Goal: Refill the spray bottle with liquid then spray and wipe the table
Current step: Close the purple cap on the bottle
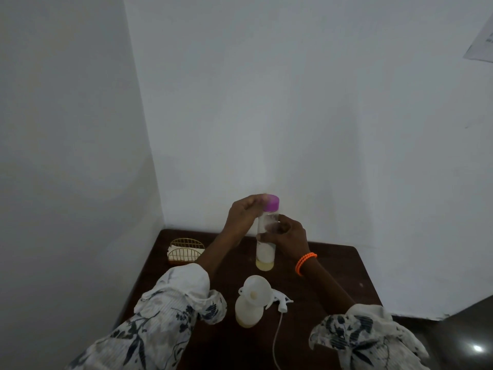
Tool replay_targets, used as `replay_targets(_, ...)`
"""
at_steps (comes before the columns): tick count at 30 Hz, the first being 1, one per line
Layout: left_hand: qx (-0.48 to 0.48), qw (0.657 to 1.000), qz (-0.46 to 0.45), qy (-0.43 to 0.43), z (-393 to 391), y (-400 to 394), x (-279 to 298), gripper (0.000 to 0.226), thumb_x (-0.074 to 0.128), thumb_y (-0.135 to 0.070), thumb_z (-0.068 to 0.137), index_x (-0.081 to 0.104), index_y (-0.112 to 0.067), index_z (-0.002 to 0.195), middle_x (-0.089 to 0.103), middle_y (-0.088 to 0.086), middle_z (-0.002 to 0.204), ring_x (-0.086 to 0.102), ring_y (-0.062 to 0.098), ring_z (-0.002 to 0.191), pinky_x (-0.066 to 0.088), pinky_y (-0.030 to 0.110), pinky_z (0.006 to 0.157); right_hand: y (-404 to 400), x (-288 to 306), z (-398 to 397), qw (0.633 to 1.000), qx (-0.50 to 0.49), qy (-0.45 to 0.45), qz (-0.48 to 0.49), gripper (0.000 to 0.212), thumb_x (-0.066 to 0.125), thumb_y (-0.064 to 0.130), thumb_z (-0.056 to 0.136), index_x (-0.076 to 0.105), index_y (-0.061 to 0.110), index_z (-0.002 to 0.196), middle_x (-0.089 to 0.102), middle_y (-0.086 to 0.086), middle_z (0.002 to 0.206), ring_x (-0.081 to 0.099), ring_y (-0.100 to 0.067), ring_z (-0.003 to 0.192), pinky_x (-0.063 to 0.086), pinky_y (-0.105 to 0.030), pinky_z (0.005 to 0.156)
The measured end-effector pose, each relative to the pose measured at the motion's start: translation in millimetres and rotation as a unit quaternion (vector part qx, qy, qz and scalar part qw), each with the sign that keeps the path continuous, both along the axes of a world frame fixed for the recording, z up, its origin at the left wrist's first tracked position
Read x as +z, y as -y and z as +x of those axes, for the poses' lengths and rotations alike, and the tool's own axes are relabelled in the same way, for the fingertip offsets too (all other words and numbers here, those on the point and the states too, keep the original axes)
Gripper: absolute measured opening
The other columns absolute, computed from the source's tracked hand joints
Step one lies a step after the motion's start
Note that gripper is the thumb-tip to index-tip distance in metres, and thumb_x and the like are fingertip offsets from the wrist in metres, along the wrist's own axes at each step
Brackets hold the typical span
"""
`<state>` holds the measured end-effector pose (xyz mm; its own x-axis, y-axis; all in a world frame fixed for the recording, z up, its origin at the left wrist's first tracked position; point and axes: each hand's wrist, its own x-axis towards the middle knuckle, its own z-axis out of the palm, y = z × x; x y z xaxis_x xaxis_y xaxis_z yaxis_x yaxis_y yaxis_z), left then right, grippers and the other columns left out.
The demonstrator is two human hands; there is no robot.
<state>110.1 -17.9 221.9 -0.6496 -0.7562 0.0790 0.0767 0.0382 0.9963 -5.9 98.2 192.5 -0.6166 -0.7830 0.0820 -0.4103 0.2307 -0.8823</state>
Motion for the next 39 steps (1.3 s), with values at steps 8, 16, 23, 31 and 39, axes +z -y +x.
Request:
replay_targets(8, 0.045, 0.999, -0.010, 0.007, -0.2, 6.2, -0.6, 0.024, 0.062, -0.033, 0.099, 0.069, -0.014, 0.112, 0.073, 0.005, 0.107, 0.071, 0.020, 0.101, 0.058, 0.050, 0.096, 2.3, -2.0, -2.2, 1.000, -0.013, 0.020, -0.008, 0.068, 0.090, 0.047, 0.049, 0.072, 0.022, 0.110, 0.076, 0.004, 0.095, 0.072, -0.012, 0.089, 0.061, -0.043, 0.083)
replay_targets(16, 0.052, 0.996, -0.064, 0.023, 0.5, -1.2, 4.4, 0.055, 0.086, -0.042, 0.077, 0.066, -0.019, 0.123, 0.073, -0.005, 0.113, 0.069, 0.011, 0.103, 0.059, 0.025, 0.087, 6.0, 2.9, 2.5, 1.000, 0.012, -0.025, -0.005, 0.071, 0.093, 0.035, 0.060, 0.065, 0.022, 0.124, 0.071, 0.009, 0.101, 0.067, -0.004, 0.093, 0.054, -0.022, 0.080)
replay_targets(23, 0.076, 0.992, -0.094, 0.040, 2.3, -2.5, 5.0, 0.045, 0.080, -0.041, 0.084, 0.067, -0.015, 0.119, 0.073, -0.001, 0.111, 0.069, 0.013, 0.103, 0.058, 0.027, 0.089, 8.2, 0.0, 4.8, 0.997, -0.013, -0.071, 0.002, 0.071, 0.092, 0.036, 0.062, 0.064, 0.022, 0.125, 0.072, 0.006, 0.101, 0.067, -0.006, 0.088, 0.056, -0.025, 0.082)
replay_targets(31, 0.167, 0.963, -0.180, 0.112, -2.2, -2.4, 10.4, 0.039, 0.085, -0.044, 0.075, 0.073, -0.018, 0.102, 0.071, -0.007, 0.091, 0.065, 0.008, 0.082, 0.046, 0.009, 0.065, 20.8, -7.1, 11.1, 0.992, -0.036, -0.115, 0.023, 0.076, 0.092, 0.042, 0.059, 0.065, 0.021, 0.127, 0.074, 0.006, 0.102, 0.066, -0.005, 0.087, 0.056, -0.026, 0.083)
replay_targets(39, 0.080, 0.975, -0.168, 0.122, 9.6, 22.3, 4.2, 0.053, 0.086, -0.031, 0.078, 0.072, -0.013, 0.126, 0.072, 0.001, 0.125, 0.065, 0.014, 0.113, 0.057, 0.028, 0.094, 34.2, -12.2, 7.0, 0.987, 0.013, -0.146, 0.070, 0.067, 0.088, 0.054, 0.051, 0.073, 0.023, 0.108, 0.074, 0.006, 0.091, 0.068, -0.011, 0.082, 0.056, -0.029, 0.074)
